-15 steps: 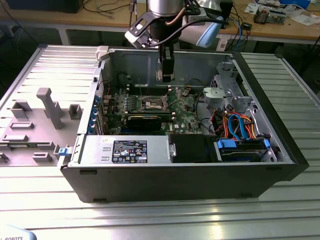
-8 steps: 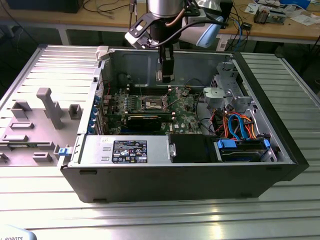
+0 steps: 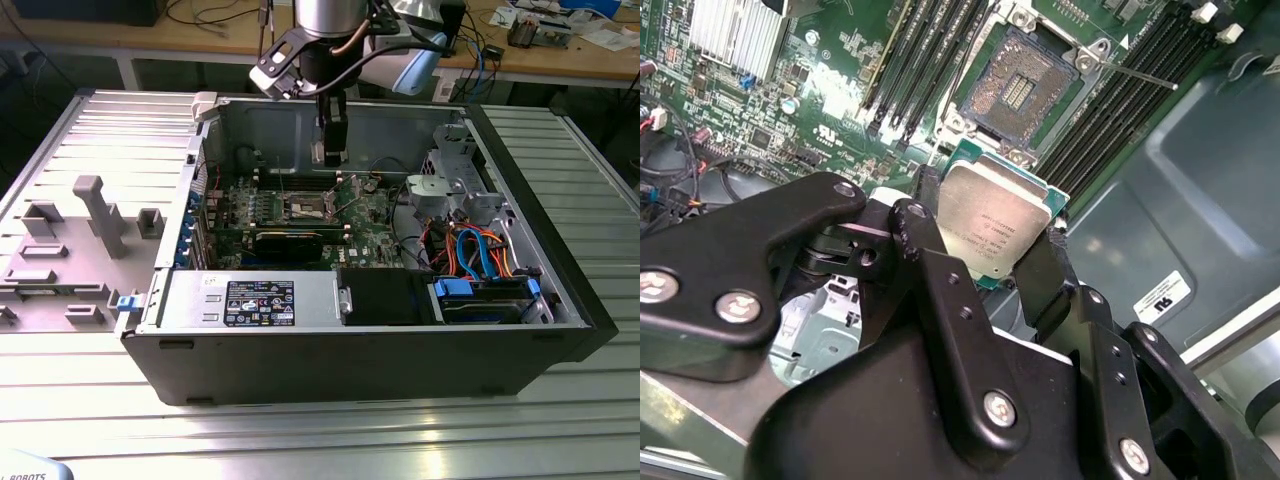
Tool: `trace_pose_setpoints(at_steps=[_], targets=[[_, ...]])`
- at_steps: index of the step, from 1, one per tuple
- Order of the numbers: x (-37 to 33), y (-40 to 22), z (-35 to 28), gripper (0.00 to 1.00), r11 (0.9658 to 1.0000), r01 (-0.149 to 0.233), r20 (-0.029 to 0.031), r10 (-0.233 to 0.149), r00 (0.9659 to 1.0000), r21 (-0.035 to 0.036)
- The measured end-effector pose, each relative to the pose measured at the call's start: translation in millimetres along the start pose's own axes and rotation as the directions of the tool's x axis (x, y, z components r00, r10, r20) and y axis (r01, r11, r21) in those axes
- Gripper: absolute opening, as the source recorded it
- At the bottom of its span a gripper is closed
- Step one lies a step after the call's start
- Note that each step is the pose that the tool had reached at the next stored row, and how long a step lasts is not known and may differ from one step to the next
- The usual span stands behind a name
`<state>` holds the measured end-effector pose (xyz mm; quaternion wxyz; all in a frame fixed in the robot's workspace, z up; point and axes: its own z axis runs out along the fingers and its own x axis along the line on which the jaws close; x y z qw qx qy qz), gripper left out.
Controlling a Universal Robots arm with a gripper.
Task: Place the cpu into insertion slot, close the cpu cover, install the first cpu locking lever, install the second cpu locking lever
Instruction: 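Place the cpu into insertion slot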
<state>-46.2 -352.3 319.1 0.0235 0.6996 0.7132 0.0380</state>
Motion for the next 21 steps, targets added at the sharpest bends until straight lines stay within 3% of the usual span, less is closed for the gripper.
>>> trace_pose_setpoints(at_steps=[13,15,19,21], targets=[[0.0,-0.1,0.8,0.54,1.0000,0.000,0.0000,0.000,1.0000,0.0001],[0.0,-0.2,1.6,0.54,1.0000,0.003,-0.0024,-0.003,1.0000,-0.0001],[-0.1,-2.4,7.0,0.54,0.9994,0.035,-0.0142,-0.035,0.9993,0.0003],[-0.1,-6.8,11.2,0.54,0.9994,0.035,-0.0144,-0.035,0.9993,0.0003]])
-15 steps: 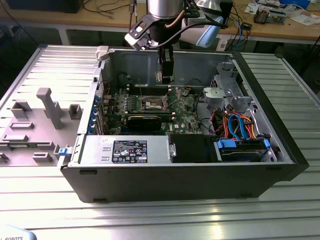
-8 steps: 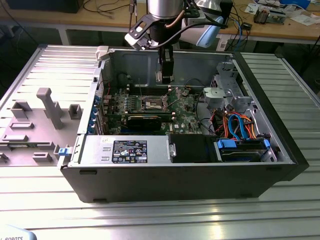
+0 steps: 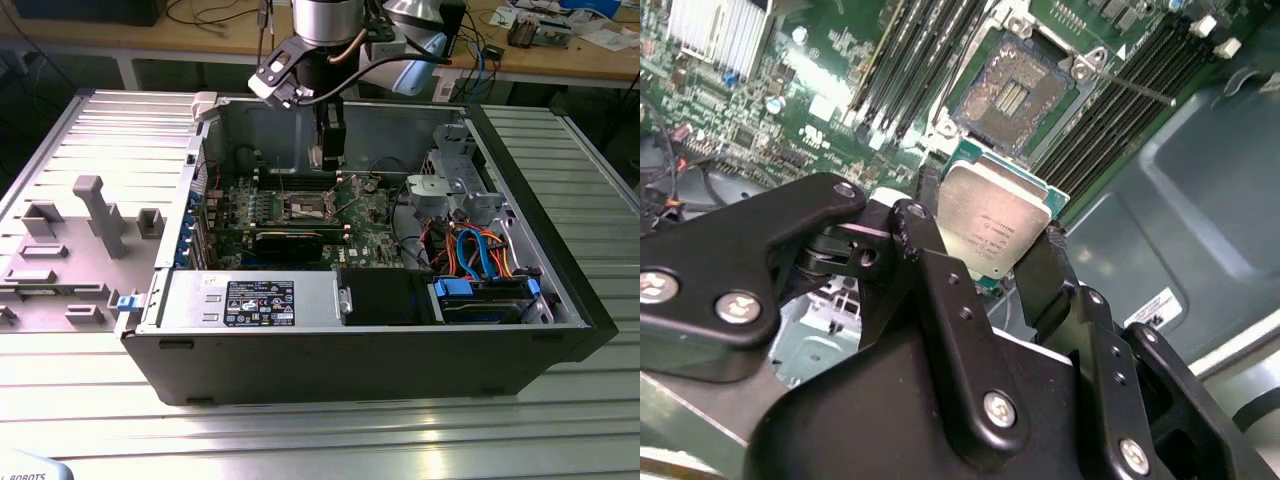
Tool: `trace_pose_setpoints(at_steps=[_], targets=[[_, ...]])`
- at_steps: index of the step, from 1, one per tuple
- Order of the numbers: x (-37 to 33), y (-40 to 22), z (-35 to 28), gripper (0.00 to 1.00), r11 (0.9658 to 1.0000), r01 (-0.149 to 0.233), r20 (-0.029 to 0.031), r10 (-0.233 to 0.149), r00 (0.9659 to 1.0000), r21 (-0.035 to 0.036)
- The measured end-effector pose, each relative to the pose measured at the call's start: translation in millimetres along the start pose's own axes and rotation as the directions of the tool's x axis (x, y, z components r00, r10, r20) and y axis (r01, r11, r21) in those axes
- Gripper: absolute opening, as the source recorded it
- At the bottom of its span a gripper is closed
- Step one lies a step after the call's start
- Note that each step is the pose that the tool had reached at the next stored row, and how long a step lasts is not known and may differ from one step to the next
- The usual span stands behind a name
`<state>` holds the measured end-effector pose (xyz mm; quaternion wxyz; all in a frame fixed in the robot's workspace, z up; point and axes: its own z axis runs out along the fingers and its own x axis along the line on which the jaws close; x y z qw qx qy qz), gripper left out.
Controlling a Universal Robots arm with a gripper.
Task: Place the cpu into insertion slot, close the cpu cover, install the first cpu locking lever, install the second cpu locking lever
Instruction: 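Place the cpu into insertion slot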
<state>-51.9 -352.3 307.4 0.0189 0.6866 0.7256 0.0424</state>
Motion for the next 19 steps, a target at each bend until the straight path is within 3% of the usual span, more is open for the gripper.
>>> trace_pose_setpoints(at_steps=[2,12,19], targets=[[0.0,-3.2,5.0,0.54,1.0000,-0.003,0.0003,0.003,1.0000,0.0000],[0.1,-7.4,23.8,0.54,0.9998,-0.021,0.0017,0.021,0.9998,-0.0007],[0.4,-8.5,28.0,0.54,0.9997,-0.022,0.0020,0.022,0.9997,-0.0007]])
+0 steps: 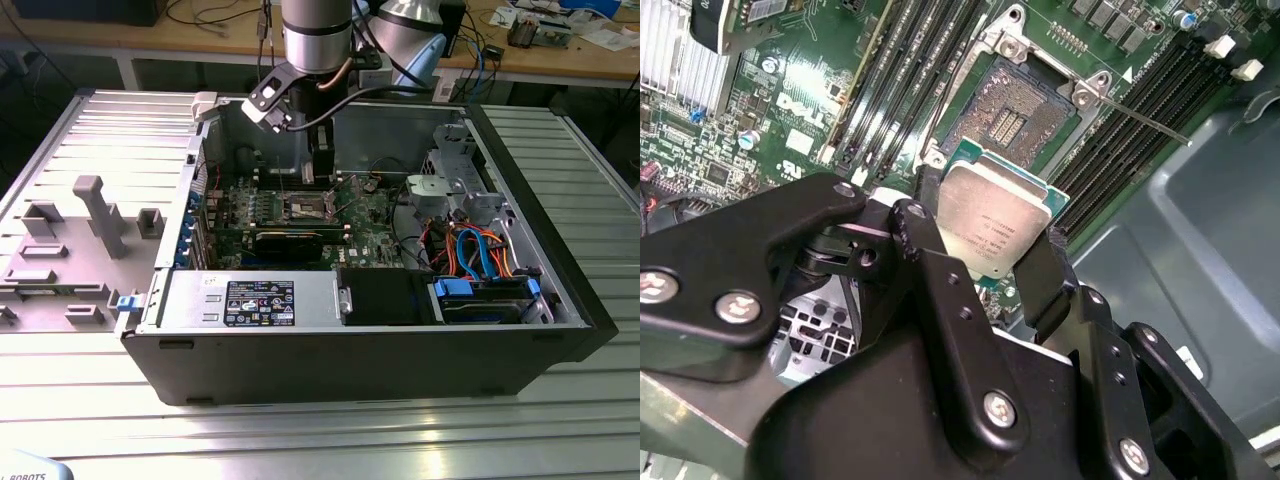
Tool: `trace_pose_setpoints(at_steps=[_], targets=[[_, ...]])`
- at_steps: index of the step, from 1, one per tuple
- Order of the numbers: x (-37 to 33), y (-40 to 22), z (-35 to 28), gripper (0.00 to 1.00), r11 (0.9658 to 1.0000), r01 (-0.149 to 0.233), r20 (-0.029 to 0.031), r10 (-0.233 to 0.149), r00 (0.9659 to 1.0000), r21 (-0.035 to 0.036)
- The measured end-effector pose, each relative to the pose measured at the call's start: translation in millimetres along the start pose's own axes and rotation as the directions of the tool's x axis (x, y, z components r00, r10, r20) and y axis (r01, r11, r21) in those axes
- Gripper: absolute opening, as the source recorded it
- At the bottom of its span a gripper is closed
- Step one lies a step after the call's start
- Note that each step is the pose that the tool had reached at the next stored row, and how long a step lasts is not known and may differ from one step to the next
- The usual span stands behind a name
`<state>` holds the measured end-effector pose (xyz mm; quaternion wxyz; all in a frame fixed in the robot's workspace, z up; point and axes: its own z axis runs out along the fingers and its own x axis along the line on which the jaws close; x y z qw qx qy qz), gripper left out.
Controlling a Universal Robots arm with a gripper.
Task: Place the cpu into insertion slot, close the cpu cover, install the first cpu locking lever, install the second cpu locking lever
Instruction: 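Place the cpu into insertion slot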
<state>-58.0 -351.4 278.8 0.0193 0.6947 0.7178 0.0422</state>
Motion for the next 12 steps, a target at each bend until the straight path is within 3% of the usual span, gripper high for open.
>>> trace_pose_setpoints(at_steps=[12], targets=[[-0.1,-0.4,3.8,0.54,1.0000,-0.001,0.0001,0.001,1.0000,-0.0001]])
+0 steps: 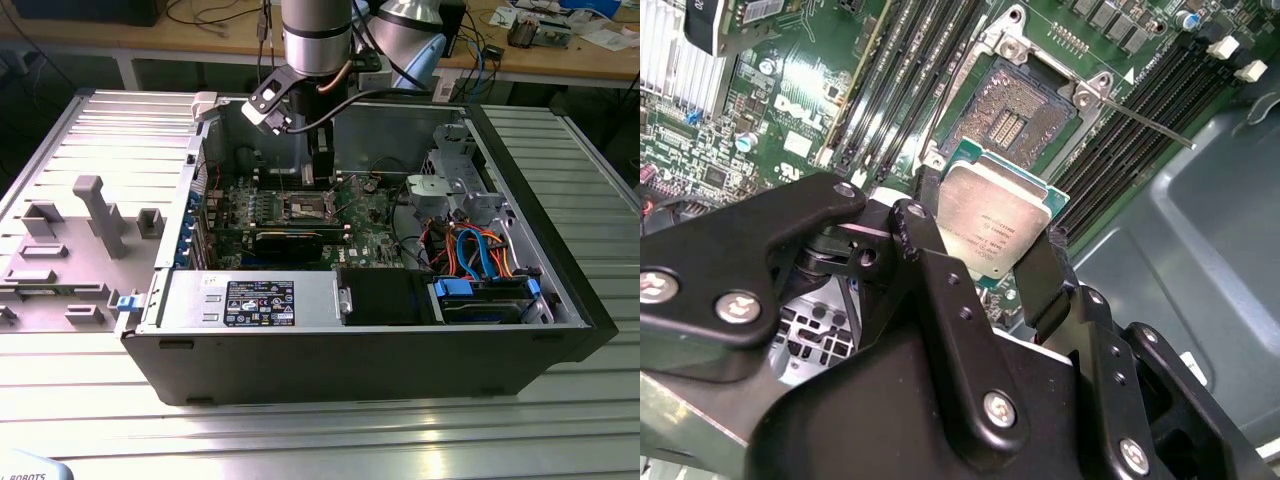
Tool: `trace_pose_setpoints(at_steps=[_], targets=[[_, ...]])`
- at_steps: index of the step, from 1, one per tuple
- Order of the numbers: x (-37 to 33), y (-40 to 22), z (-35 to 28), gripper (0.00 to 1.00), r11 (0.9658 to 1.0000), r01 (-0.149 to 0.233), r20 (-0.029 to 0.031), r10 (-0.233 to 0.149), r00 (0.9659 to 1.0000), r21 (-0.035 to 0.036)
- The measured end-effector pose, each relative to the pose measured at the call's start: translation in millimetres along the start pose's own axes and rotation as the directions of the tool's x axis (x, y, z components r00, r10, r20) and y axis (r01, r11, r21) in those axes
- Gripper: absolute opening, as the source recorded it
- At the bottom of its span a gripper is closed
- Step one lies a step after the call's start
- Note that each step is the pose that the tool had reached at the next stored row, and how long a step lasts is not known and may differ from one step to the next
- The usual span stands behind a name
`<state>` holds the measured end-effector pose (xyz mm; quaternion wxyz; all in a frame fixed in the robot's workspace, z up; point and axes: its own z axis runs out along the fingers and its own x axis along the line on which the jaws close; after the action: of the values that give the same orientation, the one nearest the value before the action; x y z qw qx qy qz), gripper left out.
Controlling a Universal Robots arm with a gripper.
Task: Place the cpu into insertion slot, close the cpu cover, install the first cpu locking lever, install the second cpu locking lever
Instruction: 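Place the cpu into insertion slot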
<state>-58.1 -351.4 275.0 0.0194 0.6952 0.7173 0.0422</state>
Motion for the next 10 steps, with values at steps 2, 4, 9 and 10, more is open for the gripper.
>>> trace_pose_setpoints(at_steps=[2,4,9,10], targets=[[0.0,-0.2,1.8,0.54,1.0000,-0.002,0.0003,0.002,1.0000,-0.0001],[-0.1,-0.3,3.8,0.54,1.0000,-0.003,0.0007,0.003,1.0000,-0.0001],[-0.1,-0.4,4.4,0.54,1.0000,-0.003,0.0009,0.003,1.0000,-0.0001],[-0.1,-0.4,4.4,0.54,1.0000,-0.003,0.0009,0.003,1.0000,0.0000]])
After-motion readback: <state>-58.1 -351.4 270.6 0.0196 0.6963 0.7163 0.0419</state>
